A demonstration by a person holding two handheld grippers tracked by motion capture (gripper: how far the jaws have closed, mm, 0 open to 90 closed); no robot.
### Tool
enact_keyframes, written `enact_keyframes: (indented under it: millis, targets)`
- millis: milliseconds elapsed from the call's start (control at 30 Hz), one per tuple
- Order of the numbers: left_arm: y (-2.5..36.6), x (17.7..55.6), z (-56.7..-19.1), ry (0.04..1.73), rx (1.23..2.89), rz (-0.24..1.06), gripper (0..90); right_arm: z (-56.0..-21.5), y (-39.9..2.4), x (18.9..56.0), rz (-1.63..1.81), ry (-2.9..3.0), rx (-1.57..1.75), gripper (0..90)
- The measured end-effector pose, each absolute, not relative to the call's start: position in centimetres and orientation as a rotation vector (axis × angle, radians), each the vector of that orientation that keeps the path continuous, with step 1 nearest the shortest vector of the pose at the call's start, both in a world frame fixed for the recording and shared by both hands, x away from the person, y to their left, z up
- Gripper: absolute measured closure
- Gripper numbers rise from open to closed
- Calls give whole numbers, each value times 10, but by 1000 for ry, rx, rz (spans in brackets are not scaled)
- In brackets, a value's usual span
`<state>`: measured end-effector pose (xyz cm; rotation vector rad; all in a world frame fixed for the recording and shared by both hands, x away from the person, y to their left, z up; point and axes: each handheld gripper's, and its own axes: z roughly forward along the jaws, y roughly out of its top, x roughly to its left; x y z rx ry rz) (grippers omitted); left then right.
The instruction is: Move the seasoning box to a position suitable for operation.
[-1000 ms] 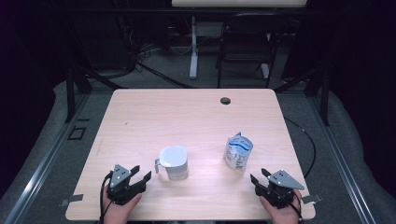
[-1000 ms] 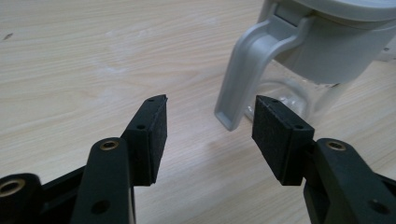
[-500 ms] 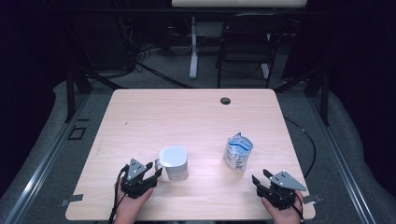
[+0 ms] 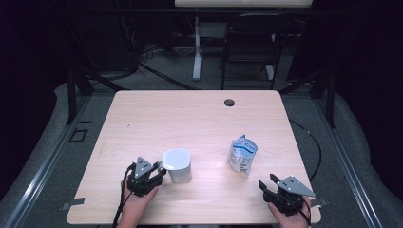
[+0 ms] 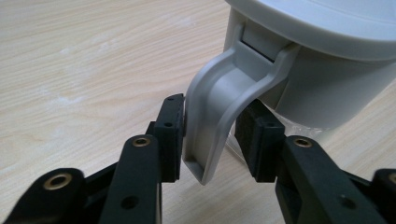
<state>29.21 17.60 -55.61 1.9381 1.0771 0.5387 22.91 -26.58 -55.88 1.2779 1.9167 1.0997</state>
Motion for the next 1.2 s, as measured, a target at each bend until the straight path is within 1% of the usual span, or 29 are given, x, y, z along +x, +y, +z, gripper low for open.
enact_keyframes:
  millis: [67, 133, 300, 700, 1200]
  targets:
    - [177, 293, -556, 1070, 1938, 538, 654, -559, -266, 228, 1095, 1920, 1280, 488]
    - [179, 292, -557, 1072, 1932, 536, 691, -559, -267, 228, 1100, 1918, 1280, 485]
    - [177, 291, -557, 1069, 1938, 552, 710, -558, -269, 227, 1109, 1909, 1284, 485]
    - [175, 290, -557, 1047, 1961, 577, 723, -559, -270, 225, 1108, 1926, 1284, 483]
    - [169, 285, -556, 1020, 1980, 562, 724, -558, -267, 225, 1121, 1955, 1267, 480]
